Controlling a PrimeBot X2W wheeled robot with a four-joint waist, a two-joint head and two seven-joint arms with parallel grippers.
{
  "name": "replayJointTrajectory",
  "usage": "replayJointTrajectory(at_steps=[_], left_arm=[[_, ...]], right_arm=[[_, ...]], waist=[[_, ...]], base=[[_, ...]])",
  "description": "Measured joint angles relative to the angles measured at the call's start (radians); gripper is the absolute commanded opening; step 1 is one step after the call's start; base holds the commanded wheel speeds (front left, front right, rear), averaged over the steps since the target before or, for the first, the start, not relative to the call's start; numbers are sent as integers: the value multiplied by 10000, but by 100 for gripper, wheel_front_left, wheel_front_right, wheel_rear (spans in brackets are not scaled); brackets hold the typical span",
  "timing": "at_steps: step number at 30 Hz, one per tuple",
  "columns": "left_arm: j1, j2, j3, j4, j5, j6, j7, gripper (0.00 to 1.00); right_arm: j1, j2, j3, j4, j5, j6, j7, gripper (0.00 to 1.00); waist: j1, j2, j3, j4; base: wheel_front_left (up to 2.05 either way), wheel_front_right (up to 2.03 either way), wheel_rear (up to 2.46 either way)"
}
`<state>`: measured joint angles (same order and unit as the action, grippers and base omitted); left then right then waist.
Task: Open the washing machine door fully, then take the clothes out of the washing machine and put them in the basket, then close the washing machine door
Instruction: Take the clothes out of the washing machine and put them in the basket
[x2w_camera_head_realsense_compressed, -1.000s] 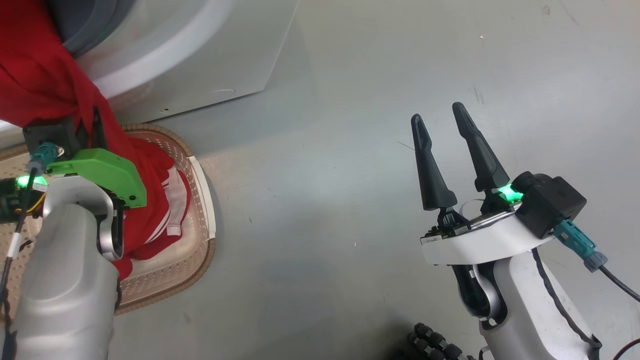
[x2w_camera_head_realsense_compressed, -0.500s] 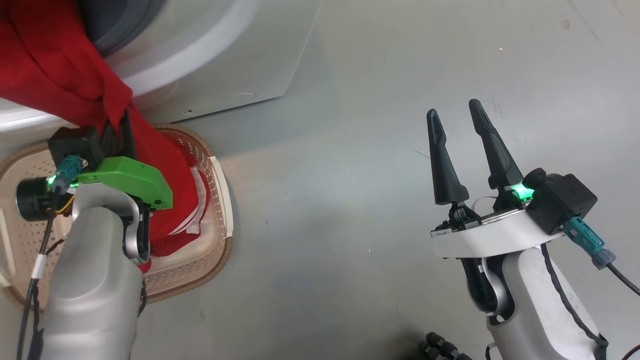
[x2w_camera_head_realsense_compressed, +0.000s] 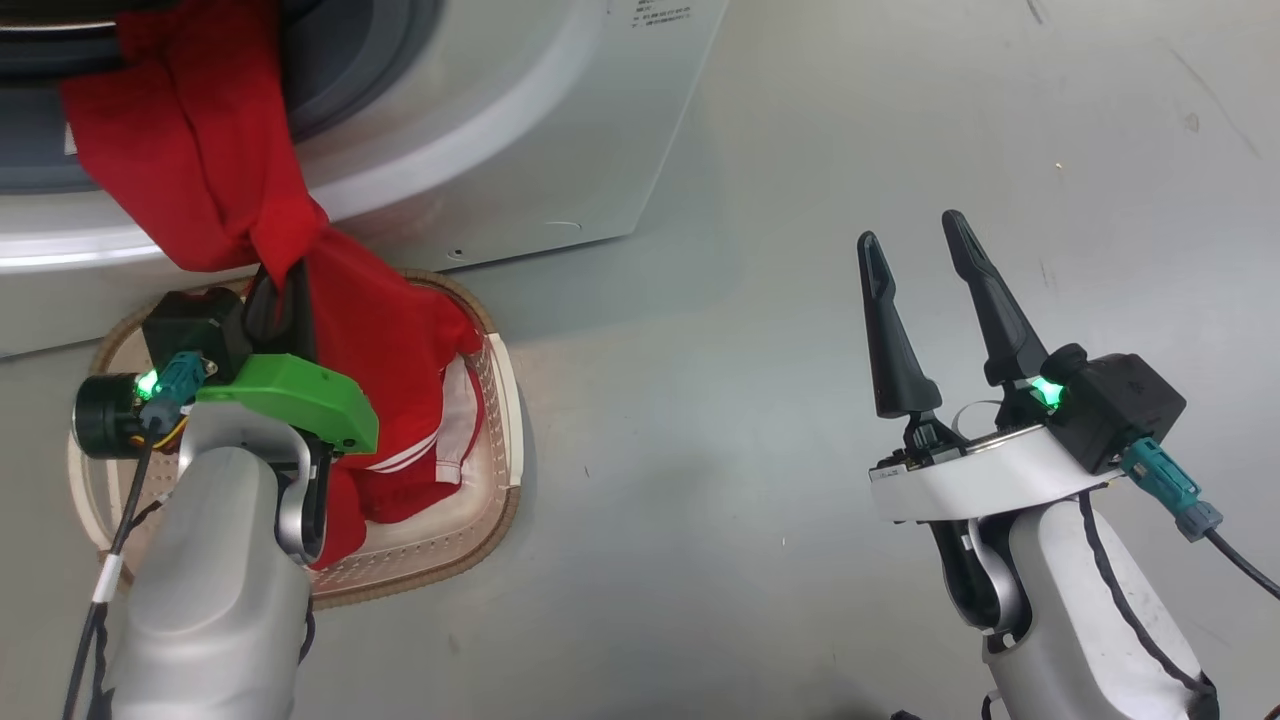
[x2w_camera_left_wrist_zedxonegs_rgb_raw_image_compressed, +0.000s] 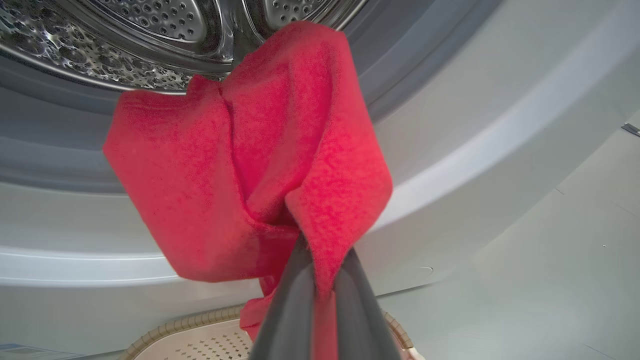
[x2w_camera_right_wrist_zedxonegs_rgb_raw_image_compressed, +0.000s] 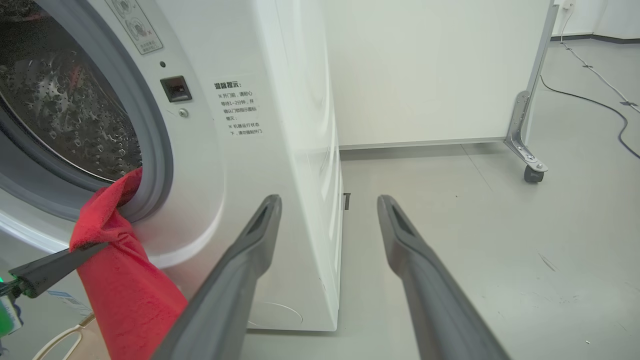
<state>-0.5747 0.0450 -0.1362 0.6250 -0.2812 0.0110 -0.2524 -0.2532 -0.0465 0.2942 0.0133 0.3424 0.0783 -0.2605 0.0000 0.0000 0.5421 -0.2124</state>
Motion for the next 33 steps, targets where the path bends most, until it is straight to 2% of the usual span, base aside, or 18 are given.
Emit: replayJointTrajectory(at_steps=[21,33], left_arm=[[972,-79,370,-4171,399,163,2,0],[2275,-82,205,-5135,546,249,2,0]], right_arm=[[641,-6,-136,209,-318,86,0,100],[835,-10,-157,209,-449,128,0,100]], waist=[[0,0,-1248,896],[0,0,-1547,1105]], base=[[0,0,0],[0,0,0]])
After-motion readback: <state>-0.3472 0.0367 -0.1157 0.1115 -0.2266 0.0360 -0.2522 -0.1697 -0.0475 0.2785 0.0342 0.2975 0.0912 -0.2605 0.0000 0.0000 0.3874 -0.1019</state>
